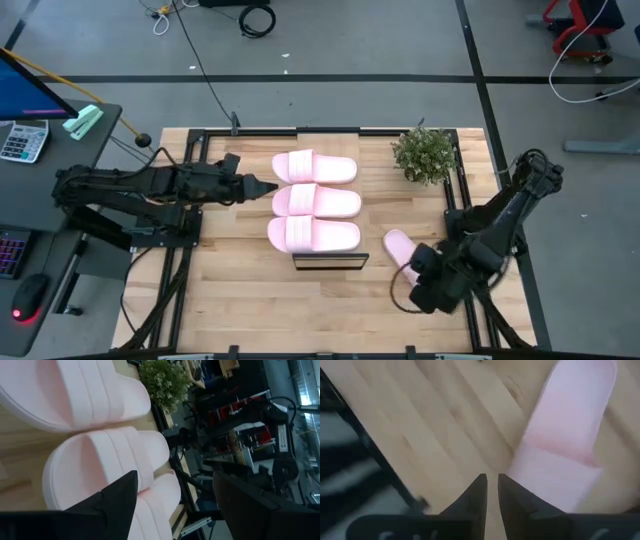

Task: Pick and place slides into the shelf
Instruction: Put the pink slipper on the shelf

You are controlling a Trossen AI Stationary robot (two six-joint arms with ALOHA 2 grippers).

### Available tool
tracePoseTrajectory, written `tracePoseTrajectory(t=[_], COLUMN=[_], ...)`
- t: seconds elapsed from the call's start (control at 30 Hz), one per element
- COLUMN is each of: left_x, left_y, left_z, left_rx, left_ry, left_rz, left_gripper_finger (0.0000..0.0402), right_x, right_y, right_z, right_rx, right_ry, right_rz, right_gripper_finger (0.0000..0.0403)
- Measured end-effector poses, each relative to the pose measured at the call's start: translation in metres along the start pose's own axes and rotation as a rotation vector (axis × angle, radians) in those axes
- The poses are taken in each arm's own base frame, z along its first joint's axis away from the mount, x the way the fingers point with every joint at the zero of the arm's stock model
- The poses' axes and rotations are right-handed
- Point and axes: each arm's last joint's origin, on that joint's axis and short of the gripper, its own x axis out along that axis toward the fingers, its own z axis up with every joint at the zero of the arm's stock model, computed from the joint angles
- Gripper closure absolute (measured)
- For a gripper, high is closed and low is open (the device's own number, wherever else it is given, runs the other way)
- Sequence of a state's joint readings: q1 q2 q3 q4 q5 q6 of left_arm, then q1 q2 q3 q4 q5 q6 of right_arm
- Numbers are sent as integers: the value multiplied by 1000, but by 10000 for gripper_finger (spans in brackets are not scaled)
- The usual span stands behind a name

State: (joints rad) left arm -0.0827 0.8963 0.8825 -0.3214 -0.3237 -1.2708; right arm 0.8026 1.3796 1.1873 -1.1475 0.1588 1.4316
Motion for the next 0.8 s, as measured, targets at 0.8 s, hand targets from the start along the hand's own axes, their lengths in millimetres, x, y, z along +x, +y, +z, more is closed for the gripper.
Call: tracePoseTrajectory(t=[0.8], left_x=[-16], left_y=[-9], left_z=[-33], left_rx=[75], left_ry=[-24], left_rz=[-22], left_gripper_finger=[142], right_x=[39], right_y=[-120], right_z=[63], right_rx=[-290], right_ry=[304], right_rz=[268], right_gripper_finger=[323])
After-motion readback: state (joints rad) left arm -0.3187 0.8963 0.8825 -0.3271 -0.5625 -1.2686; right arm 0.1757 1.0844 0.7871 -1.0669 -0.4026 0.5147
